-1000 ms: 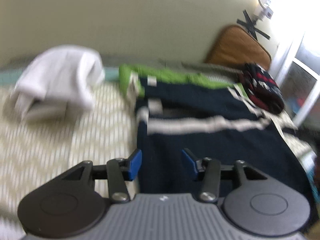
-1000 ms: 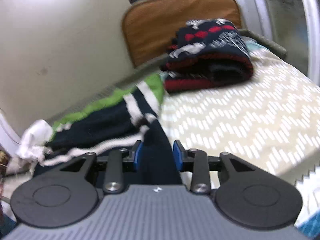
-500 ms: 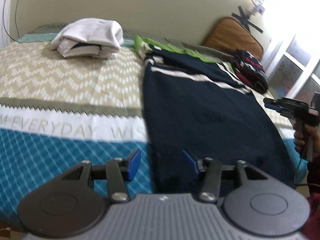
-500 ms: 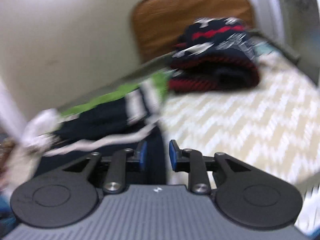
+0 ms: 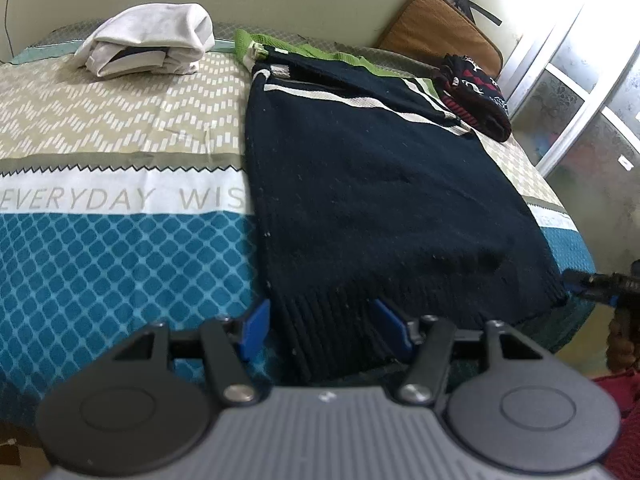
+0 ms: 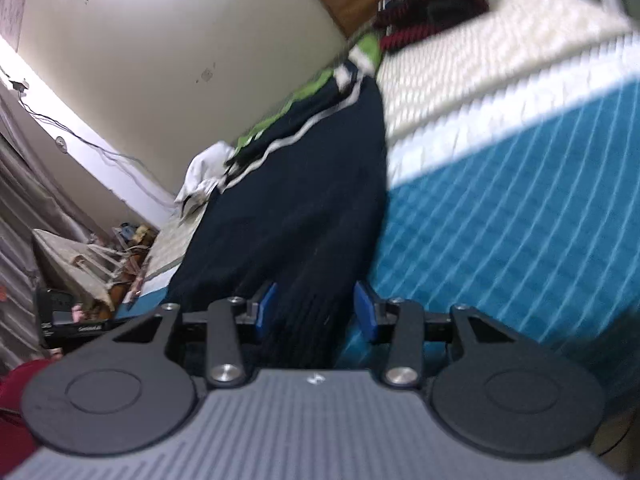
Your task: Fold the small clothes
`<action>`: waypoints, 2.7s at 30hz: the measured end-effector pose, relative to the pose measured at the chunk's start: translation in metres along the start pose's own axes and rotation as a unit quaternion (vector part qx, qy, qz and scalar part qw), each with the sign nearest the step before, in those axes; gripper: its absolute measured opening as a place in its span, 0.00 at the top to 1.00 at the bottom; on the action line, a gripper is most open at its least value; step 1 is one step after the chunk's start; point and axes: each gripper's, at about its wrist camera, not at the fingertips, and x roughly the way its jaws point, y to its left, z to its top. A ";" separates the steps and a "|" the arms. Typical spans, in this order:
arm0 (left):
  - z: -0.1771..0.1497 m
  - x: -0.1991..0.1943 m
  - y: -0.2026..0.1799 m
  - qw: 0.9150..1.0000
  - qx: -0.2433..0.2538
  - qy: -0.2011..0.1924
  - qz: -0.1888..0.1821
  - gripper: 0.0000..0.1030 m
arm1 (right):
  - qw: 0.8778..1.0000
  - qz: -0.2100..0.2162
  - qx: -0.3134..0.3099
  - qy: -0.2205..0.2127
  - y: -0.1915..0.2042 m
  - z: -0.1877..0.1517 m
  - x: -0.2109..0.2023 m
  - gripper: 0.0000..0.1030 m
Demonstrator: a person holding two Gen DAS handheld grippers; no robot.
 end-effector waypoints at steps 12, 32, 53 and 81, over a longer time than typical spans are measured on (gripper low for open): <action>0.016 -0.015 0.024 0.994 -0.075 -0.037 -0.073 0.88 | 0.996 0.057 0.000 -0.062 0.016 0.037 -0.010 0.83; 0.136 0.054 0.047 0.988 -0.093 -0.111 0.047 0.51 | 0.984 -0.086 -0.009 -0.154 -0.023 0.143 0.066 0.45; 0.149 0.089 0.052 0.978 -0.063 -0.121 0.160 0.43 | 0.979 -0.125 -0.116 -0.115 0.023 0.184 0.124 0.58; 0.344 0.271 0.038 0.984 0.145 -0.027 0.095 0.80 | 0.948 -0.133 -0.275 0.084 0.016 0.324 0.347 0.79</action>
